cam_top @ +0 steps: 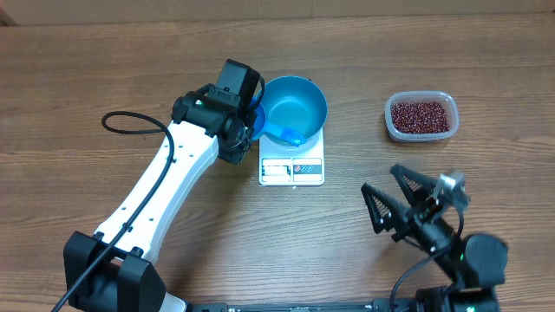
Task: Scoop item into bowl and weigh 150g on scale
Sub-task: 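Bring the scoop over the scale and pass it to the right gripper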
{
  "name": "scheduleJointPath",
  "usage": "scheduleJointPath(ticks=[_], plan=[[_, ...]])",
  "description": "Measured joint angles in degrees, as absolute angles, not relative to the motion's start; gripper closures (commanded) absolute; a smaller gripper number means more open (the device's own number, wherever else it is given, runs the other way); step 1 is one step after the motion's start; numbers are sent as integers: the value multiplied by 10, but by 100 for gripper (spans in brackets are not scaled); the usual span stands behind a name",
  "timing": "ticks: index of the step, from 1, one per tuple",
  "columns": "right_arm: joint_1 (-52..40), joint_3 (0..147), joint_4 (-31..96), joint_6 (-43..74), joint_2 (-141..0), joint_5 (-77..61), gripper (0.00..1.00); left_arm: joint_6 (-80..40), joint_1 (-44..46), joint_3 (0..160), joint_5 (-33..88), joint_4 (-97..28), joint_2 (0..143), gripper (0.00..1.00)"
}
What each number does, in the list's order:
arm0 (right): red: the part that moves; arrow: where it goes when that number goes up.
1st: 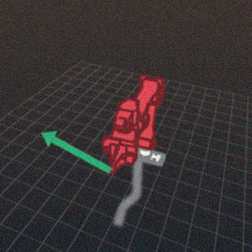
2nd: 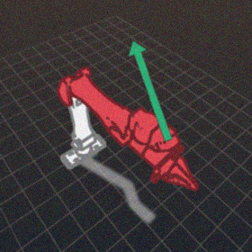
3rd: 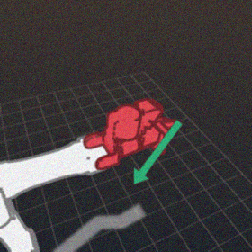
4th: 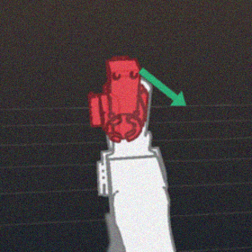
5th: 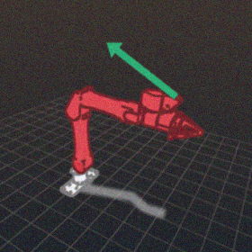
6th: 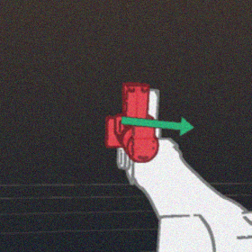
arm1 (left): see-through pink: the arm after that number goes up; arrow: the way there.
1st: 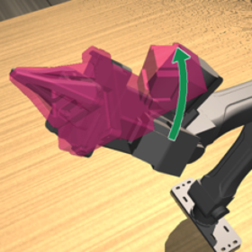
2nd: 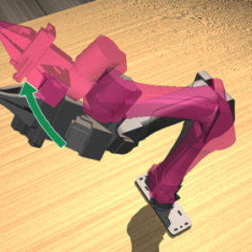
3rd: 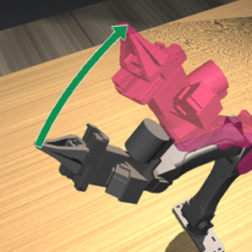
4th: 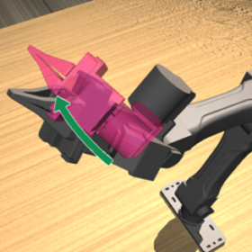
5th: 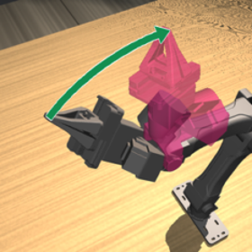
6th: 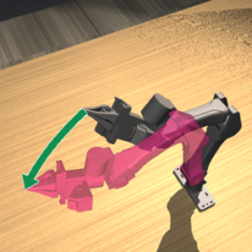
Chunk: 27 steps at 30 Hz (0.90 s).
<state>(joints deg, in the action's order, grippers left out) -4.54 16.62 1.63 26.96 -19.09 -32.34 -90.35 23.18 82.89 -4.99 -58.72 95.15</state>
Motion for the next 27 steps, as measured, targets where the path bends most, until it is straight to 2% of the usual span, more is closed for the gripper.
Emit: scheduleJointPath(ticks=[11,19,23,27], plan=[[-45,508,298,218,-557,-417,0,-905,232,829,-19,-581,952,96],[-46,543,243,286,-699,-466,1,-905,232,829,-1,-583,952,96],[-53,543,140,323,-755,-521,13,-906,232,829,10,-584,952,96],[-84,543,111,354,-775,-534,17,-916,232,829,32,-584,952,96]])
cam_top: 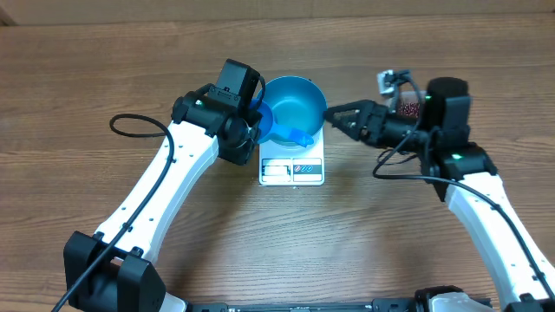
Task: Scoop item into bowl and weigh 150g on scale
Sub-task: 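Bring the scoop over the scale and pass it to the right gripper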
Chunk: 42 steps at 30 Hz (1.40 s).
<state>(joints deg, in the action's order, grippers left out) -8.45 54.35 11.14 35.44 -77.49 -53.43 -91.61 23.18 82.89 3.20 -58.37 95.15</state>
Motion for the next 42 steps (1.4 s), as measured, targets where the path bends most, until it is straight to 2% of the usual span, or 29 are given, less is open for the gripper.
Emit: scheduleJointPath(ticks=[6,9,10,12,15,21,31,36,42], plan=[[-146,543,113,391,-781,-487,26,-933,232,829,61,-584,952,96],[-167,543,112,413,-781,-460,39,-941,232,829,66,-583,952,96],[-171,543,110,420,-781,-453,47,-944,232,829,67,-583,952,96],[-175,543,107,431,-781,-440,47,-948,232,829,69,-583,952,96],[-173,543,108,434,-781,-432,40,-955,232,829,73,-584,952,96],[-178,543,120,433,-781,-414,40,-959,232,829,84,-583,952,96],[-218,543,115,435,-781,-365,60,-961,237,829,88,-583,952,96],[-218,543,114,435,-781,-357,67,-961,237,829,96,-581,952,96],[-218,543,114,435,-781,-354,70,-967,245,829,102,-581,952,96]])
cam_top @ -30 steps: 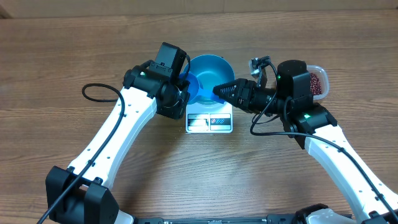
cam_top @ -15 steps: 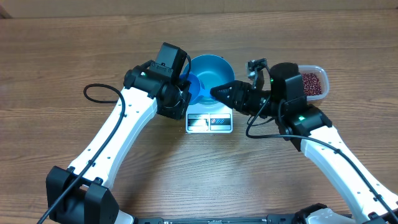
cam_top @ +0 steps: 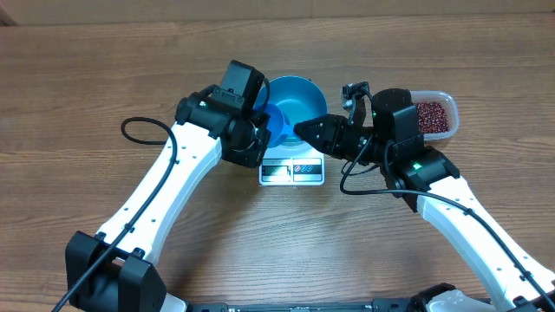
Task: Scoop item into bowl and weigh 150g on scale
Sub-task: 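Bring the scoop over the scale and pass it to the right gripper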
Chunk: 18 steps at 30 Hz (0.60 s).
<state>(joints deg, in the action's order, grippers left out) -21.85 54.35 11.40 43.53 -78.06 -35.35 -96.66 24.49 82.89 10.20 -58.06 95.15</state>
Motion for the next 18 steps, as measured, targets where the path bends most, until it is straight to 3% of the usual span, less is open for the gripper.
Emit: scheduleJointPath(ticks=[18], plan=[[-218,543,114,448,-781,-351,75,-987,262,829,119,-571,952,96]])
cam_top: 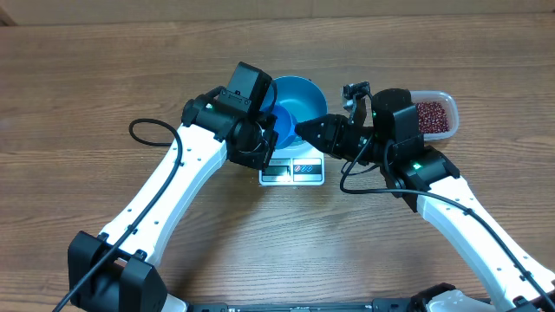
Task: Scoop item into bowl and weigh 150g on scale
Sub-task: 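Bring the scoop over the scale and pass it to the right gripper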
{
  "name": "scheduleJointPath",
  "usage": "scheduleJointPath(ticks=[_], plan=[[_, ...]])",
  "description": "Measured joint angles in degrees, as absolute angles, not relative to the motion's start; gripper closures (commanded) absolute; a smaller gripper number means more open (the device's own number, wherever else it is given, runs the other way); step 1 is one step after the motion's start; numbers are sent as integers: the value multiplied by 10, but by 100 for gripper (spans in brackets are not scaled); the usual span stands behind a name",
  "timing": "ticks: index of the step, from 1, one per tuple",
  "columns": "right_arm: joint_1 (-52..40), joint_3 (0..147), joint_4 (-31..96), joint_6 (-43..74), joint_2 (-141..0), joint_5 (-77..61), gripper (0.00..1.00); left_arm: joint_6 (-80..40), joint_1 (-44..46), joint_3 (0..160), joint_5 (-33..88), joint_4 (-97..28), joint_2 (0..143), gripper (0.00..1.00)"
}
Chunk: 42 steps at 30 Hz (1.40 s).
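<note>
A blue bowl [303,97] stands on the white scale [292,171]. At the bowl's left front rim is a blue scoop [283,130]. My left gripper [264,132] is shut on the scoop from the left. My right gripper [303,130] reaches in from the right, with its fingertips at the scoop's handle side. Whether its fingers are closed on the handle is hidden from above. A clear tub of red beans [436,115] sits at the back right, partly covered by my right arm.
The scale's display faces the table's front edge. The left arm's black cable [152,130] loops over the table left of the bowl. The right arm's cable [360,178] hangs just right of the scale. Bare wooden table surrounds the scale.
My left gripper has shifted slightly to the right with the scoop, closer to the right fingertips. The right arm has stayed where it was.
At first my left gripper held the scoop at the bowl's left rim while the right gripper stood open near the table's front. Then the right gripper was open beside the bowl's right rim. Later its fingertips were at the scoop, where they still are.
</note>
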<state>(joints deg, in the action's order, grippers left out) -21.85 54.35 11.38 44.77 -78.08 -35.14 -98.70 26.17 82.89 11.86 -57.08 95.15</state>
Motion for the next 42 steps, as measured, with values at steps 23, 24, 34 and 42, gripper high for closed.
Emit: scheduleJointPath(ticks=[23,24,34,42], plan=[[-219,543,112,450,-781,-347,96,-987,263,829,125,-571,952,66],[-219,543,112,450,-781,-346,96,-989,263,829,125,-571,952,49],[-218,543,126,450,-782,-334,96,-991,263,829,127,-570,952,1],[-218,543,147,450,-782,-319,96,-941,263,829,102,-570,952,1]])
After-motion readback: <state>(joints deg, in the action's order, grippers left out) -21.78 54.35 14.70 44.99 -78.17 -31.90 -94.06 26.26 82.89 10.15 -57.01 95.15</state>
